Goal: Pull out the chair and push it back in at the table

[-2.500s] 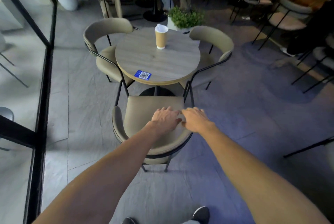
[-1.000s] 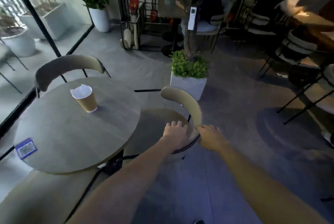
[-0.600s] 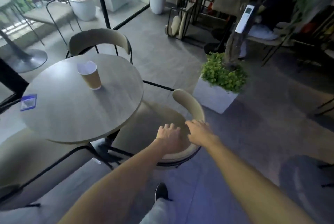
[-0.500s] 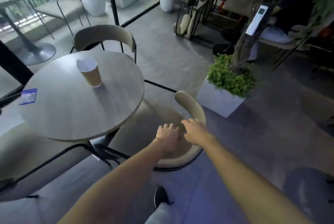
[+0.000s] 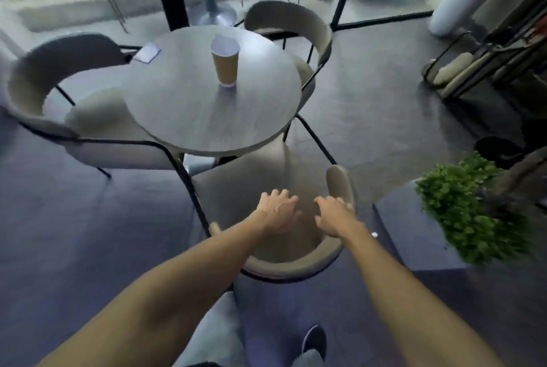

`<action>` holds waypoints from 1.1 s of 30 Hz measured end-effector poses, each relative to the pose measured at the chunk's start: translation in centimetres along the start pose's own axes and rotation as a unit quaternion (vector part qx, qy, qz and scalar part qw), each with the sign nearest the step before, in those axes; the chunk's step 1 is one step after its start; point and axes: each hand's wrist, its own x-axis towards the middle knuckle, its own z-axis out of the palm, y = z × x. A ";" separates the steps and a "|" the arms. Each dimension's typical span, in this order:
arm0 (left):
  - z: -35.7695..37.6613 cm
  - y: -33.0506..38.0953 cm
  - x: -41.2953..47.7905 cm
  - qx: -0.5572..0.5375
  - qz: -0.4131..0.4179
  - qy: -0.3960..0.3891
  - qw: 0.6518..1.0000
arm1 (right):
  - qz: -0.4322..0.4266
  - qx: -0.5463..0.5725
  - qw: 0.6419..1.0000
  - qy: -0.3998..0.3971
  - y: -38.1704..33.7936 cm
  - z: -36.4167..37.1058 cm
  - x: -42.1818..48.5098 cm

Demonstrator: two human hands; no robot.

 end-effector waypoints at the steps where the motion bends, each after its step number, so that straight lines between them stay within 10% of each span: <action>1: 0.5 0.2 -0.2 -0.009 -0.030 0.004 1.000 | -0.021 -0.014 1.000 0.001 0.3 0.0 0.5; 13: 7.9 8.2 -5.2 -0.059 -0.223 0.007 0.973 | -0.220 -0.152 0.963 -0.032 3.5 5.4 -1.6; 33: 14.8 9.9 -6.7 -0.020 -0.186 -0.021 0.982 | -0.276 -0.258 0.926 -0.011 6.6 11.0 0.2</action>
